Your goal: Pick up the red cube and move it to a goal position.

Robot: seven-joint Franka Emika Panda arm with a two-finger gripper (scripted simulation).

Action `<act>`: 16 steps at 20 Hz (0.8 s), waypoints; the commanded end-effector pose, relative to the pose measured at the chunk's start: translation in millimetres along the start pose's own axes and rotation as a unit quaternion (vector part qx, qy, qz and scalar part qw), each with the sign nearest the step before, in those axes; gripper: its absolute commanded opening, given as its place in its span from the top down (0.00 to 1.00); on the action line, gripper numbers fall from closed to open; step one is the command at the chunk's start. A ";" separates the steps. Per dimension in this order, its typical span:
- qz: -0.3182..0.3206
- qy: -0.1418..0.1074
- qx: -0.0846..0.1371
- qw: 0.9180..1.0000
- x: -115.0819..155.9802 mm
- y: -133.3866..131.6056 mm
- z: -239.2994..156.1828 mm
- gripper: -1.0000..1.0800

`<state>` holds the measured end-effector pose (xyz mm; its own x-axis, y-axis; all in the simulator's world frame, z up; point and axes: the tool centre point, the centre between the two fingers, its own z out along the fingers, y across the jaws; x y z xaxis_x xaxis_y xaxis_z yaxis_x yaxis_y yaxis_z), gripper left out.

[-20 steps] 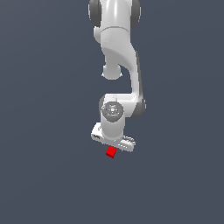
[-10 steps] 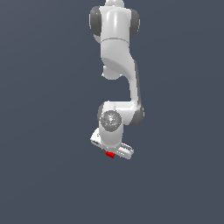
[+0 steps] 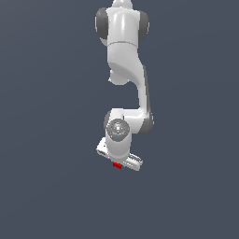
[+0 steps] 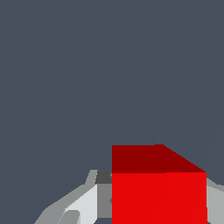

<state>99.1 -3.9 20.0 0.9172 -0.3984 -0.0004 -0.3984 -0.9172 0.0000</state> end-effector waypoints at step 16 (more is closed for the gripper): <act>0.000 0.000 0.000 1.000 -15.2 1.8 -14.7 1.00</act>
<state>87.3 -0.7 30.7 0.9170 -0.3988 -0.0014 -0.3988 -0.9170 0.0005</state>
